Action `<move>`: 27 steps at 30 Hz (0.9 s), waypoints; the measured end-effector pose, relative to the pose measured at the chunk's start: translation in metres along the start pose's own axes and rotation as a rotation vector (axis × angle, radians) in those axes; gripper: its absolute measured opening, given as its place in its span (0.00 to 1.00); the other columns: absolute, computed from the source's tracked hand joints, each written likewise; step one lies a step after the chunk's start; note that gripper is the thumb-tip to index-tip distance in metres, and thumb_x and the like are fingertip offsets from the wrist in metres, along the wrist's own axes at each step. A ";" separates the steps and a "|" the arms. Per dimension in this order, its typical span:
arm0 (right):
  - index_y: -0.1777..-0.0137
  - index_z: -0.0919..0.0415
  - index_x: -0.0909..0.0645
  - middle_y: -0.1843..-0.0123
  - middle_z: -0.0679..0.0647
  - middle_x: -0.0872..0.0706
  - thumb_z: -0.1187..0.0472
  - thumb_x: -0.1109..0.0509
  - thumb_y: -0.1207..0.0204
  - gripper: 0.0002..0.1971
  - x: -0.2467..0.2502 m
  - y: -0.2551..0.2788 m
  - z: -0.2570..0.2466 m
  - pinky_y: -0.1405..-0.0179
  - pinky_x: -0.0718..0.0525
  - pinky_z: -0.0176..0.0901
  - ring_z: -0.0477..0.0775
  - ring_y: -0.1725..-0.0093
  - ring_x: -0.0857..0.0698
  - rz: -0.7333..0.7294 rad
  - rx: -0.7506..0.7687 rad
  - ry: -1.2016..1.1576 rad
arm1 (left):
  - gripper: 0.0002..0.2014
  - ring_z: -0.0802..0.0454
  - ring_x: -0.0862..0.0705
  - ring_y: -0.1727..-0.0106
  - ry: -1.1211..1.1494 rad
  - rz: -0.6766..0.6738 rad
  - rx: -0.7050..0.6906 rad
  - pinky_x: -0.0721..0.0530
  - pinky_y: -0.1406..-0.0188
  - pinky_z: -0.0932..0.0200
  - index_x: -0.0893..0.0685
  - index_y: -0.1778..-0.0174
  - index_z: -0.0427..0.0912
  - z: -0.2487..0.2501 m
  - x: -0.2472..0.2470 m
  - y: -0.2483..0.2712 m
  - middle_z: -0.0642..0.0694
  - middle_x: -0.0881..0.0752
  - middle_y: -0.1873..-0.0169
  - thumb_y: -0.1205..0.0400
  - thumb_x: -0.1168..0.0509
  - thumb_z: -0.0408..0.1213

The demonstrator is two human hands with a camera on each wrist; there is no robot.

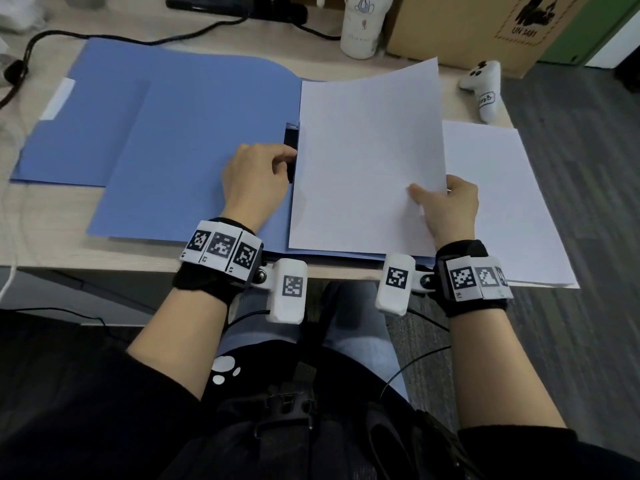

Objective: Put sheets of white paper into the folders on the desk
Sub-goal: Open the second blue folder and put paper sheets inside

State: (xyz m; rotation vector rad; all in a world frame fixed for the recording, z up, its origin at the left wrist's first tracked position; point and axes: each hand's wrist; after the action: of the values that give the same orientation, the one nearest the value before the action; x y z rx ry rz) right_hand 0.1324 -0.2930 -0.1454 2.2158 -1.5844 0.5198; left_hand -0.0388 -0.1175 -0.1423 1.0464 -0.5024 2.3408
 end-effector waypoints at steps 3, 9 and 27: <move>0.54 0.71 0.17 0.58 0.59 0.14 0.61 0.26 0.33 0.13 -0.002 0.001 0.000 0.51 0.14 0.54 0.60 0.59 0.18 0.009 0.023 0.049 | 0.20 0.46 0.18 0.40 0.023 -0.012 -0.019 0.17 0.46 0.48 0.14 0.41 0.55 -0.005 -0.003 0.000 0.53 0.10 0.47 0.21 0.43 0.29; 0.51 0.75 0.19 0.51 0.68 0.12 0.56 0.26 0.38 0.22 -0.002 0.005 -0.002 0.53 0.15 0.55 0.66 0.53 0.15 -0.001 0.057 0.067 | 0.22 0.45 0.18 0.47 0.070 -0.049 -0.031 0.17 0.51 0.53 0.15 0.39 0.56 -0.017 -0.007 0.002 0.46 0.12 0.53 0.22 0.40 0.27; 0.38 0.67 0.22 0.39 0.61 0.16 0.44 0.25 0.40 0.34 -0.002 0.009 0.001 0.43 0.17 0.55 0.64 0.39 0.19 -0.042 0.092 0.226 | 0.26 0.43 0.30 0.35 -0.129 -0.104 -0.181 0.31 0.38 0.58 0.21 0.31 0.49 -0.016 -0.017 0.009 0.53 0.21 0.34 0.20 0.47 0.20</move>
State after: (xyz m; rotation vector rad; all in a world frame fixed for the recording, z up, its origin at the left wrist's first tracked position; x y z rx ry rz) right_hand 0.1231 -0.2946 -0.1463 2.1623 -1.4204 0.8150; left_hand -0.0433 -0.1214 -0.1660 1.1139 -0.6786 2.1033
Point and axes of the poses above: each hand's wrist, its own y-axis away from the middle knuckle, its own x-axis out of the back of the hand, z = x × y
